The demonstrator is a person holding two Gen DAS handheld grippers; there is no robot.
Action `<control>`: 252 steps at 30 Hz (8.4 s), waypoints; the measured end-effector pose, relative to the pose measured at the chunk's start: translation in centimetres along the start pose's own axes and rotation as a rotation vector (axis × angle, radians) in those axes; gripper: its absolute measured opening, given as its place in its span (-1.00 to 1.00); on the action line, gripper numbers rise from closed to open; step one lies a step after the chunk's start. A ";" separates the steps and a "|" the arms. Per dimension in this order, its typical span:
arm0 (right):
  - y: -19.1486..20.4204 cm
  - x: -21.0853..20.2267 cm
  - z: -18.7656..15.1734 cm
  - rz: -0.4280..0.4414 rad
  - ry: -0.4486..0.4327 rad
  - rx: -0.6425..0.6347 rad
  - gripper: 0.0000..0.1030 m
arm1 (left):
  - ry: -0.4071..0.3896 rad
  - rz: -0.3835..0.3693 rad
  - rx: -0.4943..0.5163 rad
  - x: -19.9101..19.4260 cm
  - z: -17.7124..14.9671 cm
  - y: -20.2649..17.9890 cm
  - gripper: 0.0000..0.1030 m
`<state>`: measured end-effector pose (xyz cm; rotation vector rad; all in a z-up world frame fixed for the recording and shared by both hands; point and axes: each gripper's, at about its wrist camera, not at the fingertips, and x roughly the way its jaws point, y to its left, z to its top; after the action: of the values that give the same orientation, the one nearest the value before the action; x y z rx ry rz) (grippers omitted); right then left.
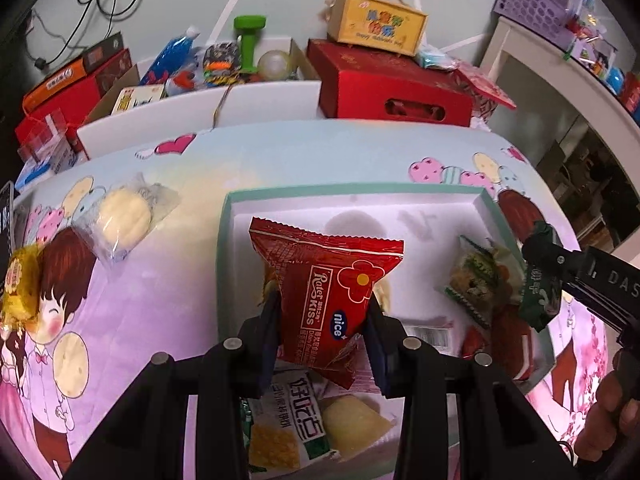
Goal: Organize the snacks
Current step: 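Carry the biscuit carton and red Rich packet over the white tray with both grippers, then lower and release the carton into the tray with the right gripper while the left gripper releases the red packet, then lift both open grippers from the tray back toward the snack pile, then move the left gripper to the yellow bread packet while the right gripper approaches the clear-wrapped round bun, then grasp the yellow bread packet with the left gripper while the right gripper grasps the wrapped bun, then carry the yellow bread packet and wrapped bun over the white tray with both grippers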
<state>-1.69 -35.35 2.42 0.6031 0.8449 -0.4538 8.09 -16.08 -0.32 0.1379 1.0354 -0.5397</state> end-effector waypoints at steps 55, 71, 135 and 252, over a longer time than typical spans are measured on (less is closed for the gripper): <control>1.8 2.0 -0.8 -0.046 0.066 -0.102 -0.02 | 0.024 0.045 -0.061 -0.4 0.9 0.9 0.46; 2.3 2.8 -1.1 -0.084 0.070 -0.164 0.88 | 0.019 0.117 -0.163 0.3 0.5 3.4 0.87; 14.1 3.1 -7.1 0.069 0.104 -0.413 1.00 | -0.029 0.281 -0.454 -5.7 -2.5 20.2 0.87; 26.7 3.8 -8.6 0.145 0.209 -0.568 0.12 | -0.056 0.097 -0.464 -6.7 -2.9 22.5 -0.17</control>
<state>11.57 -10.34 3.18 0.1820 1.0659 -0.0071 14.14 6.73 0.68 -0.2348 1.0680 -0.2042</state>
